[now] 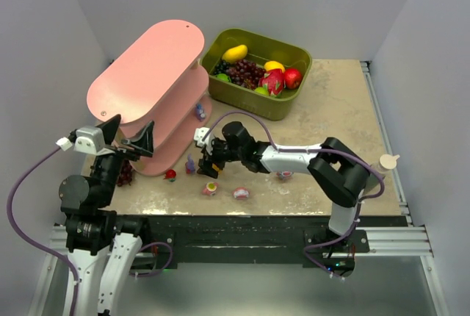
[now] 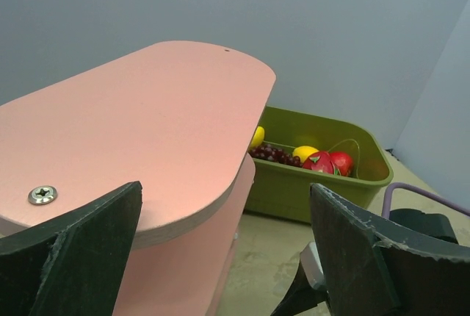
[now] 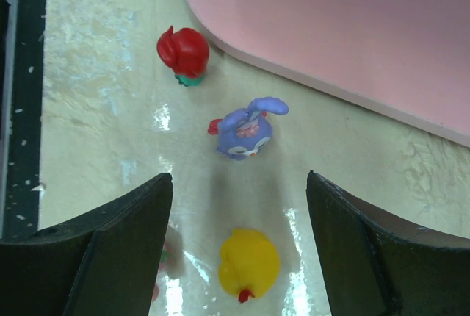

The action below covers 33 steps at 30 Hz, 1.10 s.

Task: Place and organize the plastic toys onto the shelf

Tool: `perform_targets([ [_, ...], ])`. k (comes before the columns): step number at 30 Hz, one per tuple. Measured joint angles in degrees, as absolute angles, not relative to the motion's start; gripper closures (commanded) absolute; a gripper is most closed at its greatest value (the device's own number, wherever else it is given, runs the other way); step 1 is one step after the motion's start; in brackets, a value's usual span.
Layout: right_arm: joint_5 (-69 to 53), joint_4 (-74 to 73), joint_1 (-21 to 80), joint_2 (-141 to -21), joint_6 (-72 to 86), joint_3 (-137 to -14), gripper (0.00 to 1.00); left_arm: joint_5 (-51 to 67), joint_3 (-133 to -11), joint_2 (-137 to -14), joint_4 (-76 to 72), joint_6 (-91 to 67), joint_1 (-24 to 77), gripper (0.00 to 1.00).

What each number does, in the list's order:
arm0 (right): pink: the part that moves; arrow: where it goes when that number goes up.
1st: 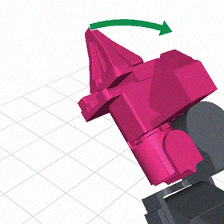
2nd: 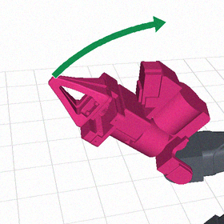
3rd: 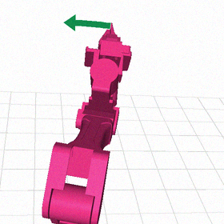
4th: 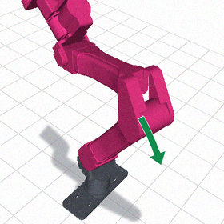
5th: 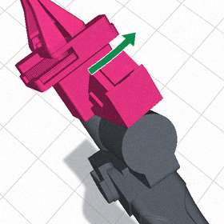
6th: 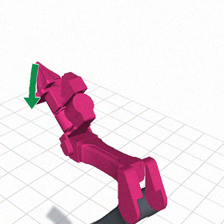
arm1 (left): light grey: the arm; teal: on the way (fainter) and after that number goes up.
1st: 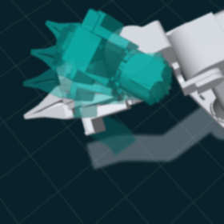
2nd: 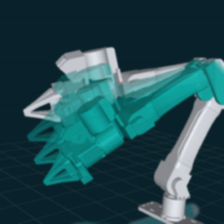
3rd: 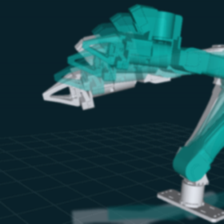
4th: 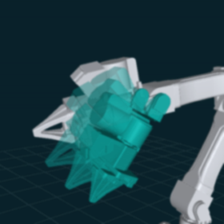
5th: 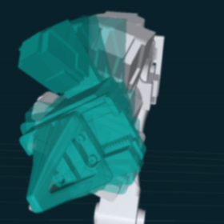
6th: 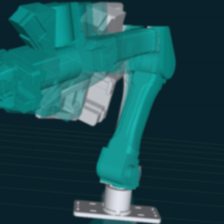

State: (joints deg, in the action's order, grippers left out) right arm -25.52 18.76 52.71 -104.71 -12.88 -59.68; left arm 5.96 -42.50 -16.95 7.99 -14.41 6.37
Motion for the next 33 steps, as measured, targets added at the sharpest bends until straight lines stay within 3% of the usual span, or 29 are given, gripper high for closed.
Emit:
perform_targets([
  [23, -26.9, 17.6, 52.7, -114.7, -18.1, -68.8, 0.27, 7.0, -42.4, -17.6, 7.7, -14.4, 5.6, 0.0],
  [33, -28.3, 18.6, 52.7, -117.5, -17.4, -69.8, 0.34, 7.0, -42.4, -17.9, 7.7, -14.4, 5.2, 0.0],
])
